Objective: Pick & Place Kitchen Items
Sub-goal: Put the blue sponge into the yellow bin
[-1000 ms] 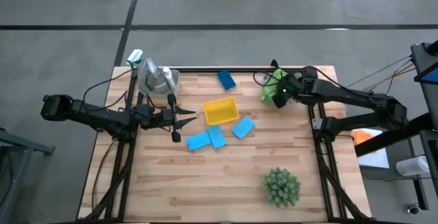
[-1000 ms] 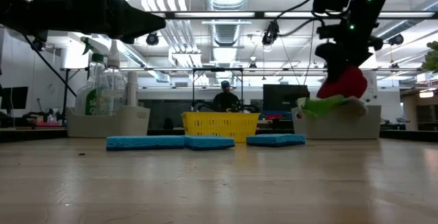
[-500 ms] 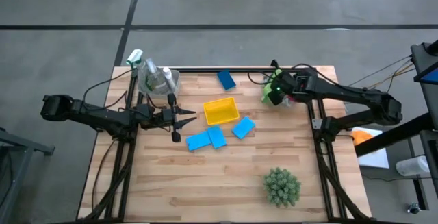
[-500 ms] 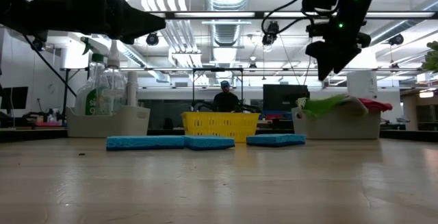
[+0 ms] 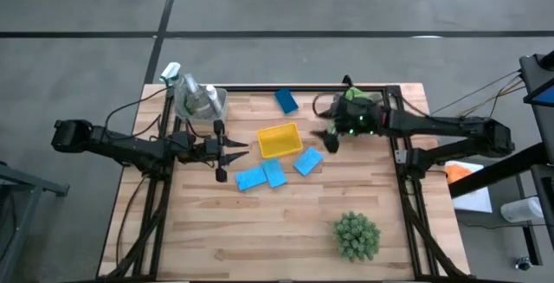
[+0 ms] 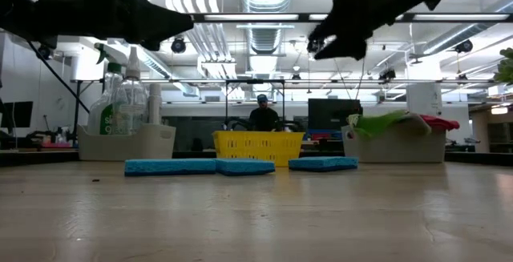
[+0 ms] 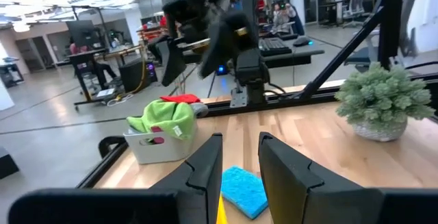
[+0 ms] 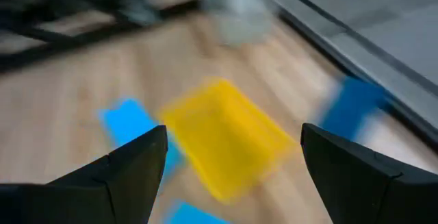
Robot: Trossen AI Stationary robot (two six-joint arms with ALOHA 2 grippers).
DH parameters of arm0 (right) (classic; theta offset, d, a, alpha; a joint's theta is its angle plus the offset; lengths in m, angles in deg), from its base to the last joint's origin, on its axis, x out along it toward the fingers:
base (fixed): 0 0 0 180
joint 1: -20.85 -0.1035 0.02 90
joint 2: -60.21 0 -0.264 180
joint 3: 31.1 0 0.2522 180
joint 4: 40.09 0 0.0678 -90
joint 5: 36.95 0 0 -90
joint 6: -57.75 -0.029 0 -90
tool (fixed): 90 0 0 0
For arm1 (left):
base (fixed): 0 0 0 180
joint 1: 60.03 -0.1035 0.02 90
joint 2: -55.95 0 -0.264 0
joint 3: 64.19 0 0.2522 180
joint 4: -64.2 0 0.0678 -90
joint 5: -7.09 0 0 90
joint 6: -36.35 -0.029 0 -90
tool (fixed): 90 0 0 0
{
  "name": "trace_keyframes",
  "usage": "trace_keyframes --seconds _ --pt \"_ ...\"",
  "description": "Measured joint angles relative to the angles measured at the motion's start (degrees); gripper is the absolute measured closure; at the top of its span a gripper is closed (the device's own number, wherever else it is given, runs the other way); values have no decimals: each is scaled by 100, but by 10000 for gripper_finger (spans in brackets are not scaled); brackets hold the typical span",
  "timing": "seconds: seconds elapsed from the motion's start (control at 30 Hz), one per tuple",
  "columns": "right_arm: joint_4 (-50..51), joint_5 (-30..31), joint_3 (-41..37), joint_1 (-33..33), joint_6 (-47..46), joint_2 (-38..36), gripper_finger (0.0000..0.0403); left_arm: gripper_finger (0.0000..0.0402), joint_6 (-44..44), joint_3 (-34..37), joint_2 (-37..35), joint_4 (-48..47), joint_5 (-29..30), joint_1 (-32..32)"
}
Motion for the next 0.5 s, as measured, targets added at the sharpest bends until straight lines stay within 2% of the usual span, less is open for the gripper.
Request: trace_keyframes --seconds 0.07,0.23,0.5 --pt "-448 -162 -91 -240 18 182 72 305 41 0 0 1 -30 0" --pt "-428 -87 24 -780 130 769 72 305 178 -7 0 1 -51 0" --pt "799 76 716 -1361 -73 1998 72 305 175 -9 0 -21 -51 0"
